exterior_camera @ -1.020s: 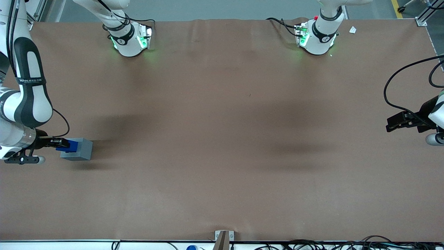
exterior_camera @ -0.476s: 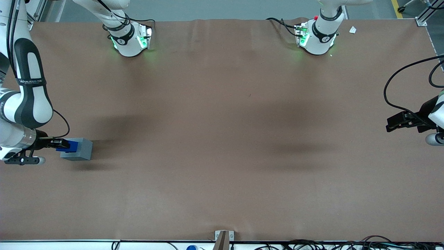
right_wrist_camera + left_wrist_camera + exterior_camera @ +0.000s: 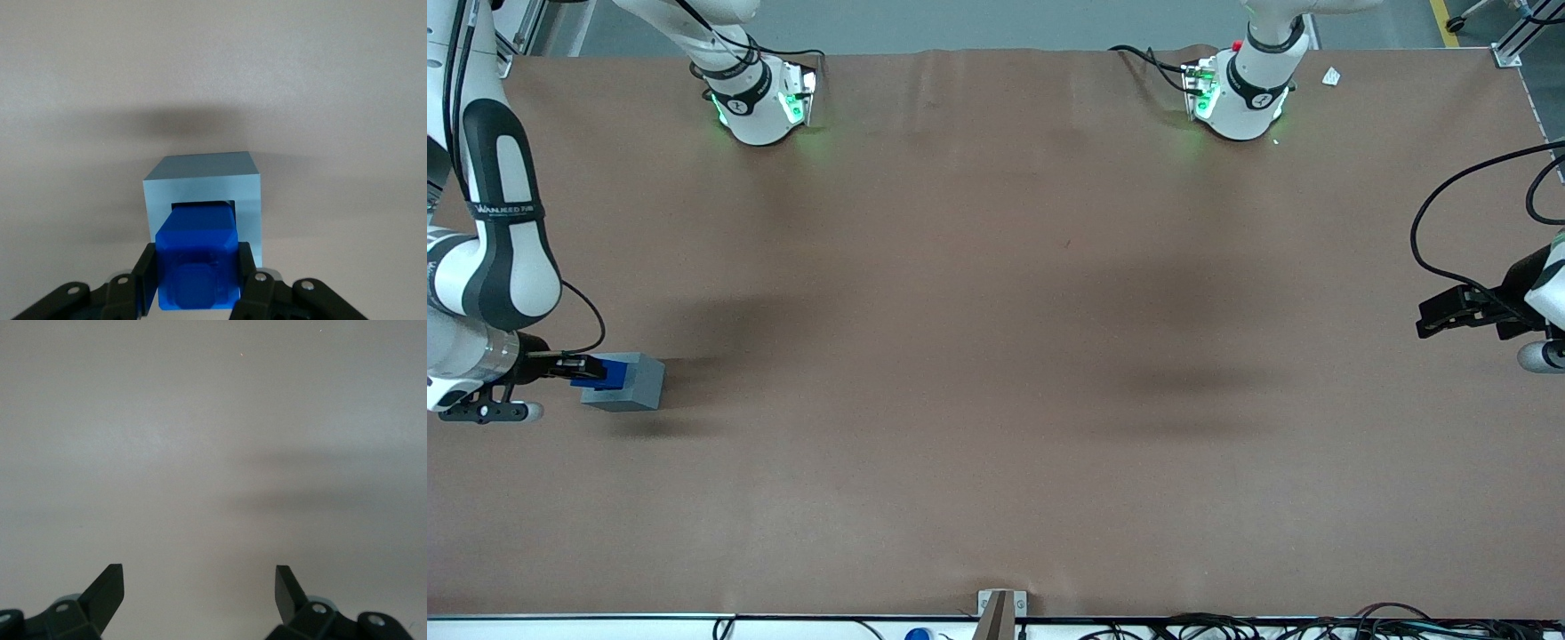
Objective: Insert blue part into gray base with right arm
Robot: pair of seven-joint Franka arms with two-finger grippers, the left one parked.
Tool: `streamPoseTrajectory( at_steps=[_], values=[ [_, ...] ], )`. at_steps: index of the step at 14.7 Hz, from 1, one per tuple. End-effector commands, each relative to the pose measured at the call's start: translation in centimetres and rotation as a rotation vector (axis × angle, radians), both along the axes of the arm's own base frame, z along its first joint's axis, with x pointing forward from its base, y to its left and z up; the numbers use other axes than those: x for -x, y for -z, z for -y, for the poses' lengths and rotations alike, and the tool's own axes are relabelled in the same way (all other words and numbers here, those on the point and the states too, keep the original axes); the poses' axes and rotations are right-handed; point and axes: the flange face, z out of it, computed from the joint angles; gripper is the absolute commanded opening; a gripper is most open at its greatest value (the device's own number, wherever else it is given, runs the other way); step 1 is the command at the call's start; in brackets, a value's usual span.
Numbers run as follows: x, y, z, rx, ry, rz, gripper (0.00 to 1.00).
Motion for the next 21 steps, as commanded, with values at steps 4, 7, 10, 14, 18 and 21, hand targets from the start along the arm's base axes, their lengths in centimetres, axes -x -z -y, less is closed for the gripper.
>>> streamPoseTrajectory(
  at_steps=[4,7,10,14,18,21],
  values=[
    [0.1,1.3,0.0,-0.016,0.001,-0.063,0.02],
    [-0.4,0.5,0.3,-0.012,0.002,-0.047,0.02],
    [-0.5,0.3,0.2,-0.012,-0.001,-0.044,0.02],
    [-0.4,-0.7,0.2,-0.011,-0.003,-0.035,0.02],
    [-0.3,-0.9,0.3,-0.014,-0.003,-0.039,0.02],
    [-0.2,-1.2,0.4,-0.013,-0.001,-0.034,0.02]
  ],
)
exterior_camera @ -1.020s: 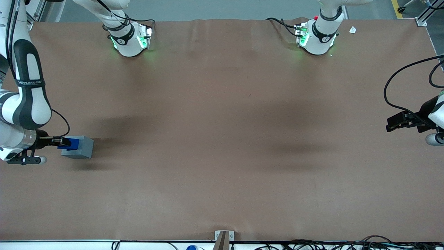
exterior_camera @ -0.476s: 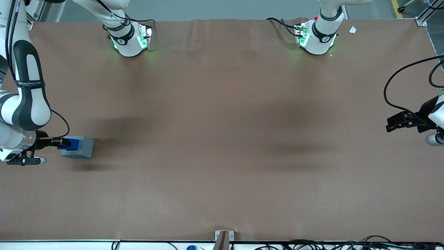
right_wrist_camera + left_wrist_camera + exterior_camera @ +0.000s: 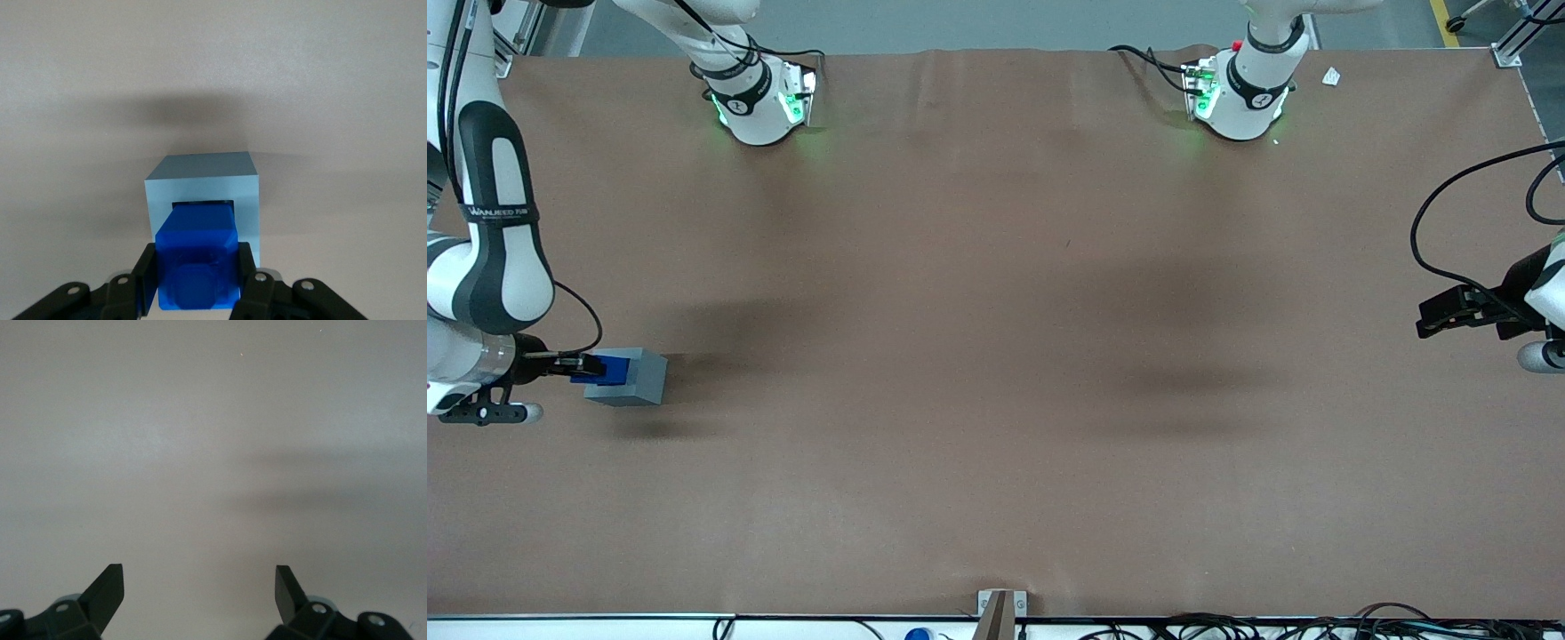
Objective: Insert blue part into gray base with right arm
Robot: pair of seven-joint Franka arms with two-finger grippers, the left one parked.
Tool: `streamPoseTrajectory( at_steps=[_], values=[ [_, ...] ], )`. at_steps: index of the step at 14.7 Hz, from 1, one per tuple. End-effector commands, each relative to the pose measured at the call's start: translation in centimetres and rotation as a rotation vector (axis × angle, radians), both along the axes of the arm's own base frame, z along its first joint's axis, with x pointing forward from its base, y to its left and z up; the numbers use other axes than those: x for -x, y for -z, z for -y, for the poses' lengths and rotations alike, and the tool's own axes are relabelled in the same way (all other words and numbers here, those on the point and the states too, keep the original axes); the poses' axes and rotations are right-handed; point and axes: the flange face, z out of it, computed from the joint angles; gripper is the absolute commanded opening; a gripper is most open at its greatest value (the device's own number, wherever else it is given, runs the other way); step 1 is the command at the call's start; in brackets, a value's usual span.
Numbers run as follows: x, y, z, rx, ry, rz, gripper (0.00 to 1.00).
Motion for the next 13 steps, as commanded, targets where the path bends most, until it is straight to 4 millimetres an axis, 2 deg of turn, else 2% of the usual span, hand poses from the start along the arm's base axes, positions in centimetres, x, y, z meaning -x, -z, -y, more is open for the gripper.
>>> streamPoseTrajectory(
  at_steps=[1,4,9,13],
  values=[
    [0.2,-1.3,0.4,-0.003,0.001,0.010,0.02],
    [0.4,-2.1,0.4,-0.001,0.002,0.025,0.02],
    [2.3,-2.9,-0.1,0.011,0.006,0.091,0.02],
    [4.3,-1.9,-0.8,0.034,0.003,0.182,0.02]
  ],
)
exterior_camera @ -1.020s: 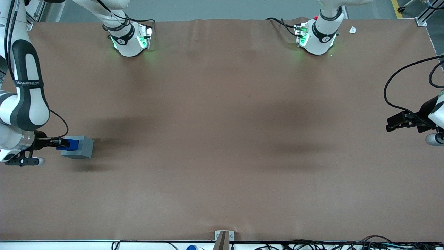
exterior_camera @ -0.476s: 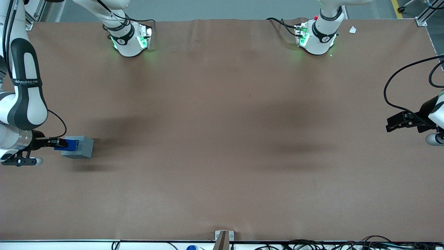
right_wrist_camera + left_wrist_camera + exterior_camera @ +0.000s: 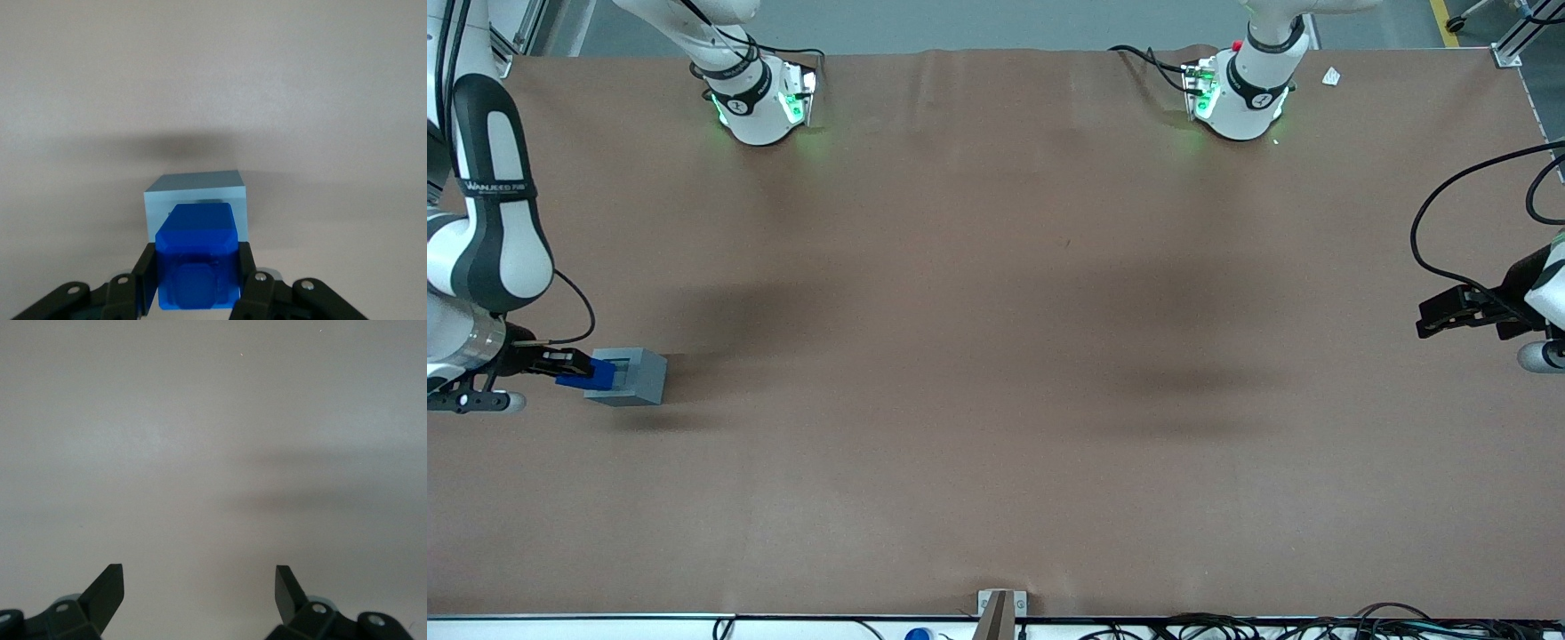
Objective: Insert blue part into gray base with right arm
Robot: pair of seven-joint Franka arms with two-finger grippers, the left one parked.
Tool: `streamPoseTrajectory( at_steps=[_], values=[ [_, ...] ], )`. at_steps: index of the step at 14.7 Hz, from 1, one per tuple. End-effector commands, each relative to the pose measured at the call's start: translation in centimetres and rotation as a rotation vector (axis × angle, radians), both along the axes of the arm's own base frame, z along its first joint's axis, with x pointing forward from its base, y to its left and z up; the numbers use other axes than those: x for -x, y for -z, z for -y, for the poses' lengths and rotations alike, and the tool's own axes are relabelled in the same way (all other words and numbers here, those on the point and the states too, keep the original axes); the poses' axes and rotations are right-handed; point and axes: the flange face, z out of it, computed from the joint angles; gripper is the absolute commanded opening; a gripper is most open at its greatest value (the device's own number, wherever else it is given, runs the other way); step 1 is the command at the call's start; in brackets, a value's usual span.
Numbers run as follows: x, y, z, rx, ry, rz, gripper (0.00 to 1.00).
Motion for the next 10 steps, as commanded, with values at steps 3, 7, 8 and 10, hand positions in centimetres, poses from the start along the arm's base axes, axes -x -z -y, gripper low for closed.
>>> streamPoseTrajectory(
  at_steps=[3,7,8,10],
  values=[
    [2.51,-0.10,-0.93,0.000,-0.003,0.039,0.02],
    [2.66,-0.16,-1.06,-0.004,-0.003,0.032,0.02],
    [2.73,-0.04,-1.08,-0.005,-0.002,0.031,0.02],
    [2.83,0.27,-1.00,-0.006,-0.002,0.026,0.02]
  ],
)
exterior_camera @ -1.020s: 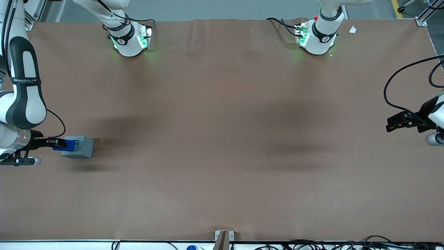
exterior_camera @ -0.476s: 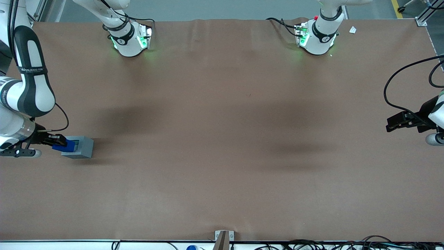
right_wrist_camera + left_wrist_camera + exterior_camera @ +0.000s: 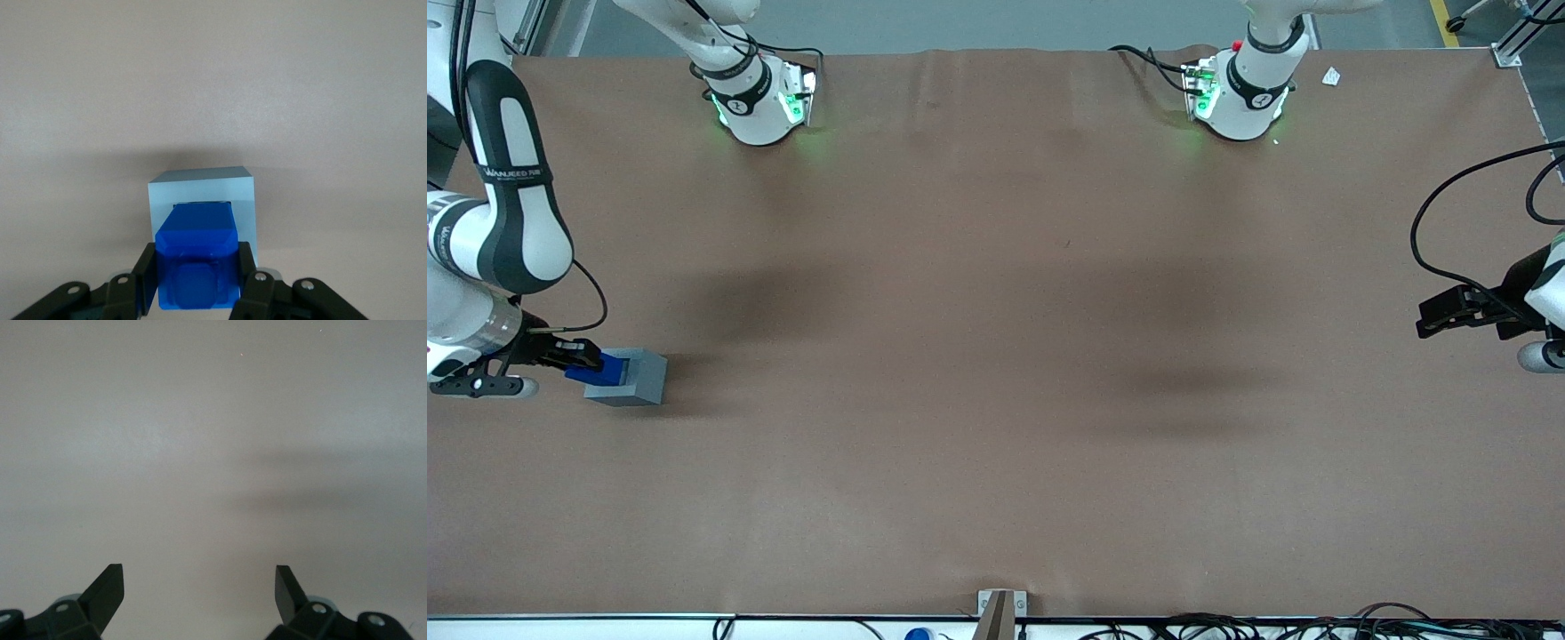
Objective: Insert blue part into gray base with right arm
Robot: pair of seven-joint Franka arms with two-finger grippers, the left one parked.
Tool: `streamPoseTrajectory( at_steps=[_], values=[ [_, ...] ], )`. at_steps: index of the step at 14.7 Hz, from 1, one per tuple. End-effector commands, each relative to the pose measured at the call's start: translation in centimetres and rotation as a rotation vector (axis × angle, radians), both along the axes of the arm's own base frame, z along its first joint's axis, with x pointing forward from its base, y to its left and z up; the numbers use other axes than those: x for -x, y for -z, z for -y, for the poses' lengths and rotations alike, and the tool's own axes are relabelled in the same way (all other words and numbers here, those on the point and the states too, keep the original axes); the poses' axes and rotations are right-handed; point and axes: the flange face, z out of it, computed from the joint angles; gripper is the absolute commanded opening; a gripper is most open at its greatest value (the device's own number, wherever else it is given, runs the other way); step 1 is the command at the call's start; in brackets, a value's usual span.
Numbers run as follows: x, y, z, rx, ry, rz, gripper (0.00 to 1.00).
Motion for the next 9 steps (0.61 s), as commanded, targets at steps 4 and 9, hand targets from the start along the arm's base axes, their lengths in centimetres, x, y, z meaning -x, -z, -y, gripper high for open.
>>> streamPoseTrajectory(
  at_steps=[4,9],
  values=[
    [1.40,-0.05,-0.35,-0.010,0.004,-0.001,0.02],
    [1.33,0.12,-0.14,-0.007,0.007,0.007,0.02]
  ],
)
